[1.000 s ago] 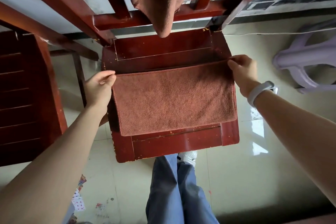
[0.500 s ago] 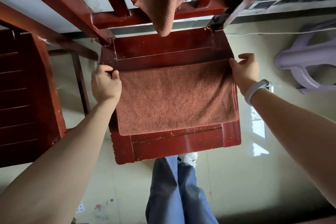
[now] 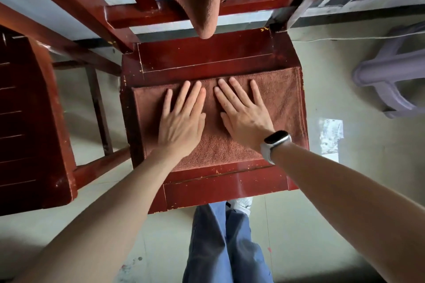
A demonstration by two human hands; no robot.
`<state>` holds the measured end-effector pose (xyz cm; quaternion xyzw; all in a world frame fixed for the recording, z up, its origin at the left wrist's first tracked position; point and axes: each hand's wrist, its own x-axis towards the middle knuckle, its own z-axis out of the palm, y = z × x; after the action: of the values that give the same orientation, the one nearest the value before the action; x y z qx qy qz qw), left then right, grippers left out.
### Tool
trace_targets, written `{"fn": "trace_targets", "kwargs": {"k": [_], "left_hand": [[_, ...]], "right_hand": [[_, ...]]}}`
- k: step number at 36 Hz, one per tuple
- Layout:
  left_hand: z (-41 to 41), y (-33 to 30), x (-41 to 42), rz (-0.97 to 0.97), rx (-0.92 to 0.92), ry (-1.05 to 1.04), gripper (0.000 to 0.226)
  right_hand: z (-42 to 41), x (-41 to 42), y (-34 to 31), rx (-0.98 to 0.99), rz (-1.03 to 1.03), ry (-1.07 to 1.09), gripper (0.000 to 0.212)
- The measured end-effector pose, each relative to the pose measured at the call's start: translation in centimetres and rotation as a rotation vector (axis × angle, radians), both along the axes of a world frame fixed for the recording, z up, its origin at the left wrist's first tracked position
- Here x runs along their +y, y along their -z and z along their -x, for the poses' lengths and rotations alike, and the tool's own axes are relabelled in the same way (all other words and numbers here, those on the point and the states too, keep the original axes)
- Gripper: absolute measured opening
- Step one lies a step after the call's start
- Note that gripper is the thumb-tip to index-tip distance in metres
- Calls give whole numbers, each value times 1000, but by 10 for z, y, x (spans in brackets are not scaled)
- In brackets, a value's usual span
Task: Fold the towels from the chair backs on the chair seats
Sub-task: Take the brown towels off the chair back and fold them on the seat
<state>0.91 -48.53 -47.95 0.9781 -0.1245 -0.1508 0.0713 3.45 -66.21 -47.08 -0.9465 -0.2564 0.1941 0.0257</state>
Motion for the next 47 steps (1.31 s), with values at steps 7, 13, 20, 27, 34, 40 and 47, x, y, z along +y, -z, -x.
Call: {"fn": "trace_targets", "kwargs": {"k": [7,13,20,27,34,40,47], "left_hand": [[-9,8,7,-11,-73,12,53],[-11,11,23,-40,-41,47,57],[-13,12,51,-47,-10,-77,60],[-11,5,53,-85,56,-345,67],[24,-12,13,-19,63,-251,64],[52,-9,-4,-31,145,-205,60],[50,-8,-3,-45,176,-206,62]], "right_hand": [[-9,-8,9,-68,-15,-7,53],[-14,-29,11,-67,-6,28,54],[-15,-79,10,-62,16,262,55],[-11,-115,0,55,-62,822,53],[5,-107,-18,-14,-342,1067,25],[-2,-101,-13,159,-200,1188,24],[-15,-92,-16,296,-87,1240,24]]}}
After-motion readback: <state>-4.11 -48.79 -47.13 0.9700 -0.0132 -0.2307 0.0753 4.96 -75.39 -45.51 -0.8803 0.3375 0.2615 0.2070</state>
